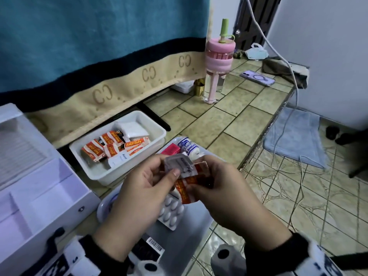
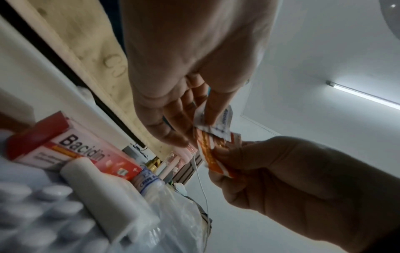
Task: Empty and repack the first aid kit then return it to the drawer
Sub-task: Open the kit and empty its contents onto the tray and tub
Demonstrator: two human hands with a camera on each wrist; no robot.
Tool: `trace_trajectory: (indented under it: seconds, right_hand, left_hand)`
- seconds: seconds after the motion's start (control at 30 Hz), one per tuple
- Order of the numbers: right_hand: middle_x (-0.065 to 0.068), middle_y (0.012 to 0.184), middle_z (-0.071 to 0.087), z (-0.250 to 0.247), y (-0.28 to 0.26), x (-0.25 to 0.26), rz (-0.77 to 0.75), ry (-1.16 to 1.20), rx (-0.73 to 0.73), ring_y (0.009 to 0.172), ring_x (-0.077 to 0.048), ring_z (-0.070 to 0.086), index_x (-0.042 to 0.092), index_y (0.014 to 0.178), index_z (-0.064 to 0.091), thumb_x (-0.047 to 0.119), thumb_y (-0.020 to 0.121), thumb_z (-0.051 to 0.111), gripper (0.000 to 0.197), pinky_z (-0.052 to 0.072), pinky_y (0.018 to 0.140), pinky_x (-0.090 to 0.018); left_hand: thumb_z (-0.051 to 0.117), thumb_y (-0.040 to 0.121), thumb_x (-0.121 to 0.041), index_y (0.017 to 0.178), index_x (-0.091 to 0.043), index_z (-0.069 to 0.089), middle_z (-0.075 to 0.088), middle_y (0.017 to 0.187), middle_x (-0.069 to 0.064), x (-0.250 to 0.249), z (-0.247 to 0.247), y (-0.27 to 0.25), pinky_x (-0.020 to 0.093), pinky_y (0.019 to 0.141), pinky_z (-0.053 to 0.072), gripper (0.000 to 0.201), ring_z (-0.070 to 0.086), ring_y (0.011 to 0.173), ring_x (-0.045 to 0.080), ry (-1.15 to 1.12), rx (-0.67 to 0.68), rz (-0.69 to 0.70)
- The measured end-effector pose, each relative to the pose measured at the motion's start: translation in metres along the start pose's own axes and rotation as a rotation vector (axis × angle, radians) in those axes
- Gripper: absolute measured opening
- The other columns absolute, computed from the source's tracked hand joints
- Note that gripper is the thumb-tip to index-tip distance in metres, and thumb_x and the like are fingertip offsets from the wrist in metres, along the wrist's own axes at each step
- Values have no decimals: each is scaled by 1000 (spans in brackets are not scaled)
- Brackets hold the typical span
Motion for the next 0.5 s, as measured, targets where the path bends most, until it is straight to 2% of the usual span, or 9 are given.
trace_trajectory:
  seconds: [0.07,0.13,0.2,0.27,0.37,0.43,0.5]
  right_hand:
    - [-4,77,70,4,-1,-4,32,-9,23,77,-21,68,16,81,61,-5,73,64,22,55,77,-43]
    - [-5,78,70,5,-2,-8,49,-73,44,77,-21,67,15,80,60,-2,74,65,18,55,76,-41]
    - [-5,77,70,6,-6,-11,72,-141,77,74,-20,68,21,80,56,1,77,64,21,56,72,-38]
    - [-2,76,70,3,-11,-15,114,-175,105,68,-15,68,28,88,54,4,80,64,28,55,66,-32]
    - [3,73,65,-8,-17,-24,166,-276,67,60,-10,66,33,104,53,8,80,64,36,53,57,-26]
    - [1,74,67,-11,-20,-32,222,-283,43,61,-12,68,31,104,54,9,81,62,33,58,64,-32]
    - [1,75,68,-6,-20,-41,253,-332,28,64,-11,68,30,102,56,13,82,59,27,58,66,-33]
  left_hand:
    - [56,87,5,86,-14,67,75,80,-5,4,-2,1,11,66,53,21,69,74,0,34,8,-14]
    - [57,87,5,84,-15,66,75,78,-8,7,-7,2,8,64,51,22,68,71,-2,89,-13,-21]
    - [57,88,2,83,-16,66,74,78,-10,11,-15,1,8,65,51,21,68,72,-3,147,-53,-34]
    - [58,89,-1,81,-20,65,74,77,-13,15,-24,2,12,64,53,22,68,70,-3,158,-98,-68]
    - [59,89,-3,76,-26,66,73,70,-13,18,-39,3,20,60,54,27,67,61,1,179,-182,-91]
    - [61,88,-3,77,-26,66,74,74,-10,20,-47,4,30,67,55,26,69,68,10,195,-216,-100]
    - [61,87,-1,81,-22,65,74,76,-9,22,-50,3,29,68,56,22,70,73,15,183,-229,-106]
Point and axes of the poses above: each hand's wrist, its own y-axis towards the middle knuckle, its own z-axis out of the palm, x = y × z, the point moved 5 cm from there along y, towards the middle knuckle
